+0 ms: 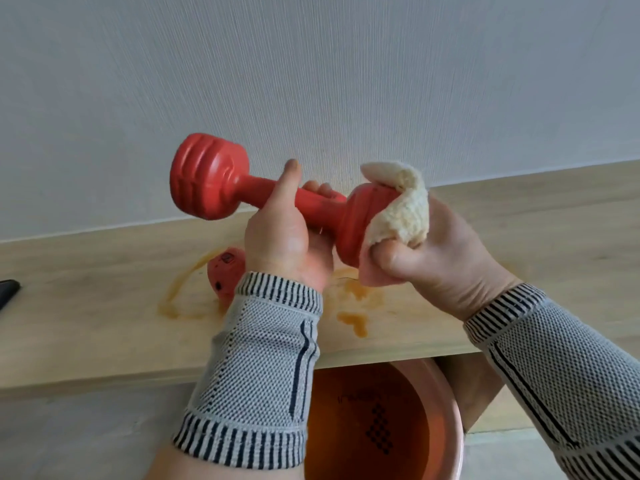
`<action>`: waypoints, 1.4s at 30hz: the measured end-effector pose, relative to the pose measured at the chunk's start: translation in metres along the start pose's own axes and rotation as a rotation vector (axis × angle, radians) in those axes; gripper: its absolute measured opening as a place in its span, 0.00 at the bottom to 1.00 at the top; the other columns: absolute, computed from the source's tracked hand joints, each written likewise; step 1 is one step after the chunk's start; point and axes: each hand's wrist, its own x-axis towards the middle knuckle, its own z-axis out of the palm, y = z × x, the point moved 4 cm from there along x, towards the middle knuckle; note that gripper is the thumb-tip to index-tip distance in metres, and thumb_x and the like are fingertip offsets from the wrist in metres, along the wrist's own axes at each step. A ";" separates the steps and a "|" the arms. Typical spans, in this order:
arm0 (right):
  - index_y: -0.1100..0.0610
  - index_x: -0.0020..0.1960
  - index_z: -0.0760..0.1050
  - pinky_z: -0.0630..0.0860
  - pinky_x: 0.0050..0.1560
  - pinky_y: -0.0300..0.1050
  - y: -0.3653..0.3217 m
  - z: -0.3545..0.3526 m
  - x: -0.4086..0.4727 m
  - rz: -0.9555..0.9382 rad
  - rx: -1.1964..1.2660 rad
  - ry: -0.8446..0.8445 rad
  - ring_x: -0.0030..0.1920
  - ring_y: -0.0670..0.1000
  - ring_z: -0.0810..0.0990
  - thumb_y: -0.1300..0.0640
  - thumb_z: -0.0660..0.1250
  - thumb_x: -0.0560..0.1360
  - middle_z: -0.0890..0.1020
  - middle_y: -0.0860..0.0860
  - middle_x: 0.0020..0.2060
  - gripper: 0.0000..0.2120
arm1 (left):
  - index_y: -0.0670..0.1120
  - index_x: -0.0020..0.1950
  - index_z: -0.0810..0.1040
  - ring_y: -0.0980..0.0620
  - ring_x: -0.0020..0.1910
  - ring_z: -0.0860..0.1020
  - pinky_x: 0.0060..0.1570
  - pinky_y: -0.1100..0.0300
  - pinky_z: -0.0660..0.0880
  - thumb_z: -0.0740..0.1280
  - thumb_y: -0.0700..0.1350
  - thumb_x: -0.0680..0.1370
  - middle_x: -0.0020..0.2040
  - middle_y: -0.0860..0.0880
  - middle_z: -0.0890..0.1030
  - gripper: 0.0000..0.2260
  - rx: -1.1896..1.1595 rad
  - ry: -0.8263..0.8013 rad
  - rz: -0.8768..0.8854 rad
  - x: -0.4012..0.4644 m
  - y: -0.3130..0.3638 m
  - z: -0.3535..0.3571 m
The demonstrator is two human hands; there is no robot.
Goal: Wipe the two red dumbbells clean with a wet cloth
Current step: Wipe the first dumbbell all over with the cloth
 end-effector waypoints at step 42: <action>0.70 0.43 0.72 0.69 0.33 0.43 -0.006 0.027 -0.010 0.219 0.685 -0.046 0.30 0.56 0.67 0.61 0.61 0.67 0.72 0.63 0.32 0.12 | 0.48 0.35 0.64 0.56 0.22 0.65 0.25 0.66 0.72 0.60 0.40 0.78 0.27 0.54 0.65 0.13 -0.282 -0.049 0.048 -0.008 0.017 -0.001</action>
